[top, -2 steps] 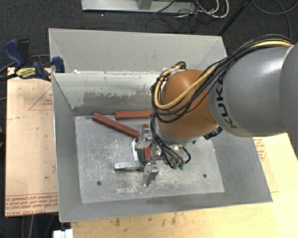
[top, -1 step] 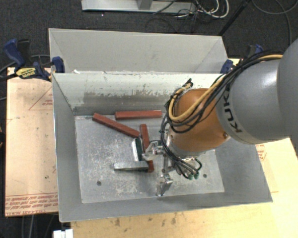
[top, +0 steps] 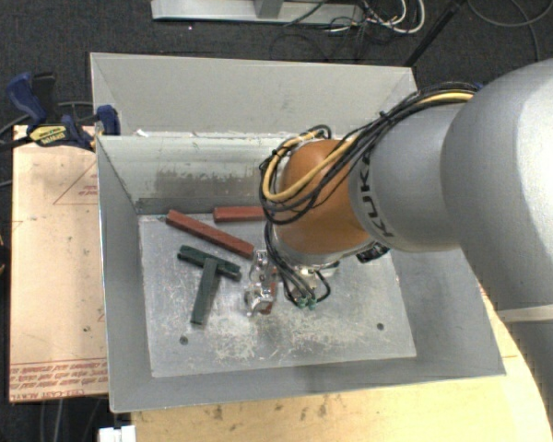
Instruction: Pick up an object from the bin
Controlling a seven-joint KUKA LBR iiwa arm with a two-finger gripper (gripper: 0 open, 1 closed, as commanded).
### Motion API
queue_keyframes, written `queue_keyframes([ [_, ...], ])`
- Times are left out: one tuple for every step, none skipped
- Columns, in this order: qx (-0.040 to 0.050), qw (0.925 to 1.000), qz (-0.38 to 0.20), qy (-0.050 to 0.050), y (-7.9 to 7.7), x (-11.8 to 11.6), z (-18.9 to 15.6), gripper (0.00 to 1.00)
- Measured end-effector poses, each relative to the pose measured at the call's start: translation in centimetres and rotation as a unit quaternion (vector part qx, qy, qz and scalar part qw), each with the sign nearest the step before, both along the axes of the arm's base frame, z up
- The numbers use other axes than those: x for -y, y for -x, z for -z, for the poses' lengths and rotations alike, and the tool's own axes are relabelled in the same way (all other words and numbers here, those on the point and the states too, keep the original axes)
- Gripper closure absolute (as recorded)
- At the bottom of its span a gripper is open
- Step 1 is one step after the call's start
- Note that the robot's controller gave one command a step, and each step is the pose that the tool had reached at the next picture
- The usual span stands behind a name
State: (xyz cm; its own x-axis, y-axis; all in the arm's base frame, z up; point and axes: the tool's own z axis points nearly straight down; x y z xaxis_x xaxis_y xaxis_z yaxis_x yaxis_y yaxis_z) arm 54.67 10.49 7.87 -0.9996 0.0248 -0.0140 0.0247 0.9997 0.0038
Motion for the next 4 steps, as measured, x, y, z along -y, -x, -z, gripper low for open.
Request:
queue_keyframes([
  [-0.0035,1.0000,0.000,0.000,0.3,-0.1,0.3,0.00],
  [-0.0035,1.0000,0.000,0.000,0.3,-0.1,0.3,0.00],
  [-0.0002,1.0000,0.004,-0.001,-5.1,-5.4,0.1,1.00],
  [-0.0002,1.0000,0.004,-0.002,-5.1,-5.4,0.1,1.00],
])
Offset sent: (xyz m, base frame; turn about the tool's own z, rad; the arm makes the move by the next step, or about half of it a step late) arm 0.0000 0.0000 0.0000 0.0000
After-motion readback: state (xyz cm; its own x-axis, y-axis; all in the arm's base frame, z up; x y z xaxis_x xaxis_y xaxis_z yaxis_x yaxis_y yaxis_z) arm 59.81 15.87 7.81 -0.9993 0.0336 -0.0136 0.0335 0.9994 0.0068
